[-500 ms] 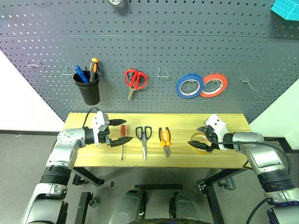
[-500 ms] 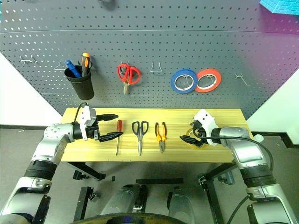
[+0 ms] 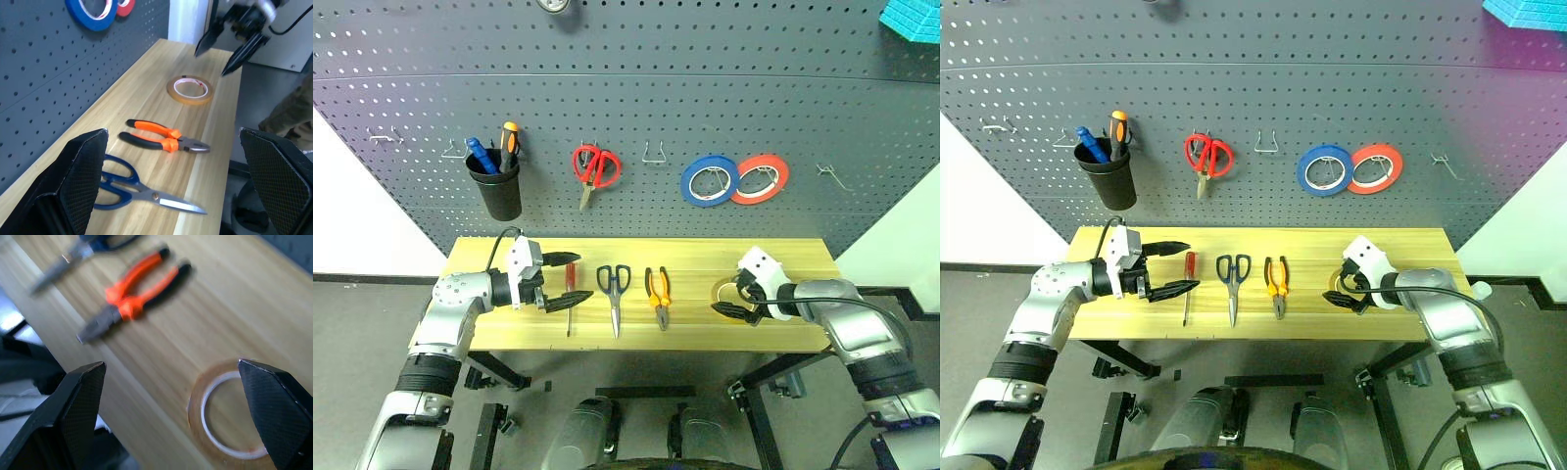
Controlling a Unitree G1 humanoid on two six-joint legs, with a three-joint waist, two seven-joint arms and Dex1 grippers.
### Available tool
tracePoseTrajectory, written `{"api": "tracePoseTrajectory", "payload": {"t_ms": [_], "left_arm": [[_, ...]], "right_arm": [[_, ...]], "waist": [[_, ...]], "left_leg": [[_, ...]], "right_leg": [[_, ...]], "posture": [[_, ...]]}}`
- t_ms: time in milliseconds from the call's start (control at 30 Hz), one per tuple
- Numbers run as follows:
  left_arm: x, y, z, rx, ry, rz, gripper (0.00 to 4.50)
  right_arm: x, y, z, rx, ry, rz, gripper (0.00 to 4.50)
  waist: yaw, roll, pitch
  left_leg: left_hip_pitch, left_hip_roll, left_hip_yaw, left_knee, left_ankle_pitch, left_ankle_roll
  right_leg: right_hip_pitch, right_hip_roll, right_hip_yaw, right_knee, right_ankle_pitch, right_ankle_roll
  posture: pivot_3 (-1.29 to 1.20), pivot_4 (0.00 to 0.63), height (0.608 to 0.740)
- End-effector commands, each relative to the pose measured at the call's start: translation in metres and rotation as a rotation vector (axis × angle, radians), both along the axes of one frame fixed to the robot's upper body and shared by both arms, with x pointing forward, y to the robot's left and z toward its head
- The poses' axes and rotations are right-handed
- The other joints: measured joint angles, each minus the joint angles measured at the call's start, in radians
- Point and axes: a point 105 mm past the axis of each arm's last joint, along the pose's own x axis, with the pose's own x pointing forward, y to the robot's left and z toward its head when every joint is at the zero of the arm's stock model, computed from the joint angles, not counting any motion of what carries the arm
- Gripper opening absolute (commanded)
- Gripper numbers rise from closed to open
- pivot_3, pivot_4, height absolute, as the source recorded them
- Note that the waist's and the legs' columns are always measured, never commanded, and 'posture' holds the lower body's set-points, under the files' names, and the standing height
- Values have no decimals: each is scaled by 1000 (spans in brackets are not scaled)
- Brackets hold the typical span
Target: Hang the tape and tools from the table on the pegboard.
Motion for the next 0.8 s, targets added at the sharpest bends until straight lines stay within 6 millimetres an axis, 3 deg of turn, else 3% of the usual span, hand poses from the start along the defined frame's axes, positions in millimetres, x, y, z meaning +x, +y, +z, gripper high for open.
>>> {"api": "tracePoseTrajectory", "payload": {"t_ms": [33, 133, 333, 400, 467, 533, 633, 800], "left_arm": [[-3, 8, -21, 113, -13, 2, 4477], [-7, 6, -23, 110, -49, -25, 4477], [-18, 1, -4, 67, -123, -67, 4477], [27, -71, 29, -5, -145, -95, 4477], [46, -118, 47, -2, -147, -109, 4477], [51, -131, 47, 11, -138, -102, 4477], [51, -144, 50, 0, -118, -118, 4477], [47, -139, 48, 36, -96, -139, 4477]], "right_arm": [[13, -4, 0, -53, -11, -47, 4500], [17, 2, -2, -44, -4, -48, 4500], [20, 9, -10, -37, 28, -58, 4500], [21, 12, -11, -36, 28, -56, 4500], [23, 14, -11, -37, 28, -54, 4500], [24, 17, -13, -39, 30, -55, 4500], [25, 18, -13, -39, 30, -52, 4500], [25, 12, -14, -54, 34, -64, 4500]], "waist": [[-7, 1, 0], [-19, 0, 1], [-25, 1, 9], [-8, 7, 19], [17, 4, 27], [3, 4, 28], [-56, 5, 28], [-79, 1, 38]], "left_leg": [[0, 0, 0, 0, 0, 0], [0, 0, 0, 0, 0, 0], [0, 1, 0, 0, 0, 0], [0, 1, 0, 0, 0, 0], [-6, 1, -3, 10, 0, 1], [-15, 0, -4, 21, 1, 1], [-8, -1, 3, 23, -6, 12], [-10, 0, 3, 16, -3, 12]], "right_leg": [[0, 0, 0, 0, 0, 0], [0, 0, 0, 0, 0, 0], [0, 0, 0, 0, 0, -1], [0, 0, 0, 0, 0, -1], [1, 0, -2, 5, 0, 0], [-4, 4, 2, 8, 6, 11], [4, 3, 9, 6, 7, 16], [-2, 4, 11, 9, 5, 15]], "posture": [[1, 82, 733], [0, 89, 733], [-22, 132, 733], [-27, 140, 733], [-34, 145, 733], [-38, 148, 733], [-40, 147, 733], [-38, 140, 733]]}}
